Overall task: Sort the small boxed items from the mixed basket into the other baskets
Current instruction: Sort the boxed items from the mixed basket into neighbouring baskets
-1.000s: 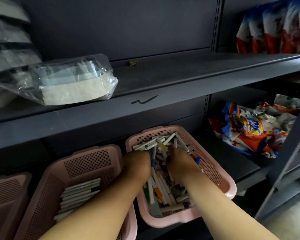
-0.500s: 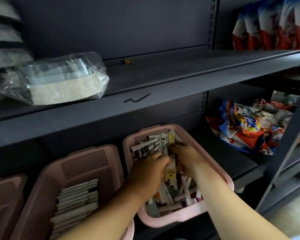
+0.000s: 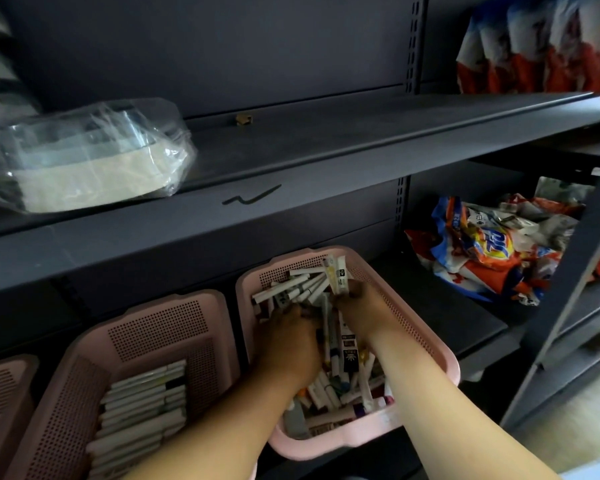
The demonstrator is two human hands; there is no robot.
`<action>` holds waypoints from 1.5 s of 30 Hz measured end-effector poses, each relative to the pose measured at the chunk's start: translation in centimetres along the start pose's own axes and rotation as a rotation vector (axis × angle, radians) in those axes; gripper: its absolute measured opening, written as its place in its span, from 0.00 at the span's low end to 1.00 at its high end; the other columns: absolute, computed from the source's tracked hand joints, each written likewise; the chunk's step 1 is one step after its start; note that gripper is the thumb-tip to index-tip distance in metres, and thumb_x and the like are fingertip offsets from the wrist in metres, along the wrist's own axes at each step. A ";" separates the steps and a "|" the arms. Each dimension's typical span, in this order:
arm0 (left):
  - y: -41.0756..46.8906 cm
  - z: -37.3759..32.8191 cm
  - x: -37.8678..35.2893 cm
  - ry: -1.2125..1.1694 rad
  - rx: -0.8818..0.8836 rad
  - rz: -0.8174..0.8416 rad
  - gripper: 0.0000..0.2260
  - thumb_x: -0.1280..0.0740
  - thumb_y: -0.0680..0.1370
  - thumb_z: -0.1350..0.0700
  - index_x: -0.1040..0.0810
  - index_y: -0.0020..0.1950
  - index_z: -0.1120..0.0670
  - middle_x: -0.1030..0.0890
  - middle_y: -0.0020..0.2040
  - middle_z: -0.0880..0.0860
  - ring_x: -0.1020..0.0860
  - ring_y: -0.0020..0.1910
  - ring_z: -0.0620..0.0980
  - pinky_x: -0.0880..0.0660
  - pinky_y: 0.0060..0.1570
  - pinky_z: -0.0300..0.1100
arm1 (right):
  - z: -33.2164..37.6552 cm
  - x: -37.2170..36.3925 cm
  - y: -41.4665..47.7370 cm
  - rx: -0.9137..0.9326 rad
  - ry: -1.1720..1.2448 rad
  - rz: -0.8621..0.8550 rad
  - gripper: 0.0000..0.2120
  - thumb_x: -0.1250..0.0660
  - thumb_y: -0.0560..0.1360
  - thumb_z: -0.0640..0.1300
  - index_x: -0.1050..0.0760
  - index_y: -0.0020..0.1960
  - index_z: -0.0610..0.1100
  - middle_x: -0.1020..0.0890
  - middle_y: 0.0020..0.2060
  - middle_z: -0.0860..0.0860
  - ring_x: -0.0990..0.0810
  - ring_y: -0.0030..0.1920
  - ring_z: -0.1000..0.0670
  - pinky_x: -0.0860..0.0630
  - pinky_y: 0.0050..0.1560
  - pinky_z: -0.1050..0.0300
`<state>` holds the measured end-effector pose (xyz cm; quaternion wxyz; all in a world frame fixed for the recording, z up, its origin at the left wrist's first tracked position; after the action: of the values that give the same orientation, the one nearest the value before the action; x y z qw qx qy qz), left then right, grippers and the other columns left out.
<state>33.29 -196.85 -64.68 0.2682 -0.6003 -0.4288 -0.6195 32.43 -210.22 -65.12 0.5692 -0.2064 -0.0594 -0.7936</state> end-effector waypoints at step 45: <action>-2.6 2.3 2.3 -0.314 -0.042 0.052 0.09 0.33 0.81 0.54 0.15 0.58 0.49 0.19 0.57 0.46 0.21 0.54 0.45 0.23 0.56 0.39 | 1.0 2.4 -1.6 0.065 0.416 -0.042 0.09 0.38 0.83 0.44 0.22 0.53 0.58 0.14 0.47 0.52 0.15 0.48 0.50 0.20 0.51 0.50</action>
<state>31.94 -193.15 -63.20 0.2011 -0.7062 -0.4366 -0.5199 30.60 -211.43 -63.05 0.5588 -0.0180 0.0295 -0.8286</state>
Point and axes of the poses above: each hand's wrist, its own y-axis towards the middle knuckle, its own x-axis out of the back of the hand, z = x × y, the point moved 10 cm from there along y, towards the middle knuckle
